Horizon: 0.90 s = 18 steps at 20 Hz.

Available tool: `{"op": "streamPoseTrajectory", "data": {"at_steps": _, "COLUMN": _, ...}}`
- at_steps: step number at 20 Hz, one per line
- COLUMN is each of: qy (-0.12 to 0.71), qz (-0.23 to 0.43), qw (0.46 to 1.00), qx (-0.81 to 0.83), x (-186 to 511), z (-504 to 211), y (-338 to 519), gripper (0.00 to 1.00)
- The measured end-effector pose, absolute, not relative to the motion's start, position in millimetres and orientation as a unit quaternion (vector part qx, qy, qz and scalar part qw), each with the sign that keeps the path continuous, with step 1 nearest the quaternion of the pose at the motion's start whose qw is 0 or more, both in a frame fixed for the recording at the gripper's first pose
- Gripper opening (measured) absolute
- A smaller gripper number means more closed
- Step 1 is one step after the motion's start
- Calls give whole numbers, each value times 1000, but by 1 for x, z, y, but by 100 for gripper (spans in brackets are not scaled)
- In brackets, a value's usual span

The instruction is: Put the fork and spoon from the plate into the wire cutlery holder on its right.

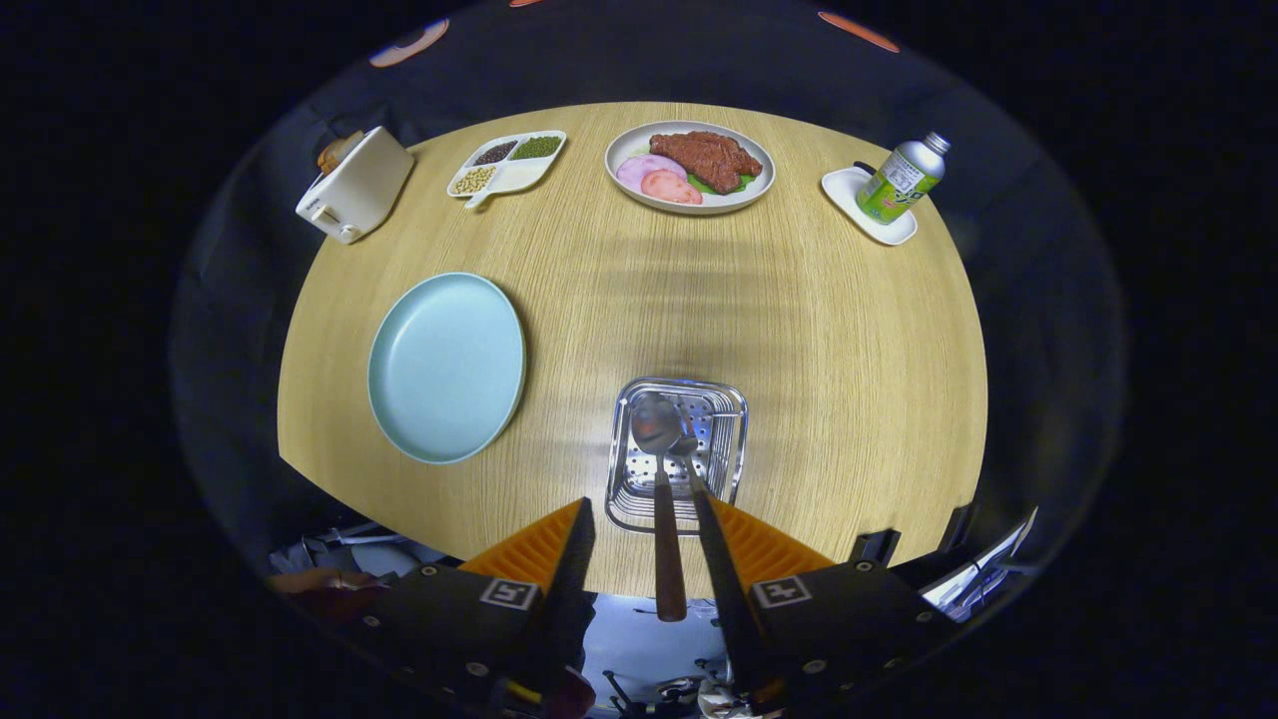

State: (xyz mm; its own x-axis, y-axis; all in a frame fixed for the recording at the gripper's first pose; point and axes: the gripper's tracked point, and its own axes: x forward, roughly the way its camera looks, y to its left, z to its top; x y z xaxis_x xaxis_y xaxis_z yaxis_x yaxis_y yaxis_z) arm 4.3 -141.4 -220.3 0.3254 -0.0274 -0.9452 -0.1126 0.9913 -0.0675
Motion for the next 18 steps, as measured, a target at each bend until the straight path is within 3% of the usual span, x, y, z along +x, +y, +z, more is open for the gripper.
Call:
{"op": "streamPoseTrajectory", "data": {"at_steps": 3, "qy": 561, "qz": 27, "qw": 825, "qx": -65, "x": 11, "z": -213, "y": -140, "gripper": 100}}
{"op": "streamPoseTrajectory", "data": {"at_steps": 8, "qy": 493, "qz": 43, "qw": 868, "qx": -41, "x": 32, "z": -174, "y": -126, "gripper": 100}}
{"op": "streamPoseTrajectory", "data": {"at_steps": 18, "qy": 165, "qz": 6, "qw": 986, "qx": -24, "x": 57, "z": 24, "y": -150, "gripper": 99}}
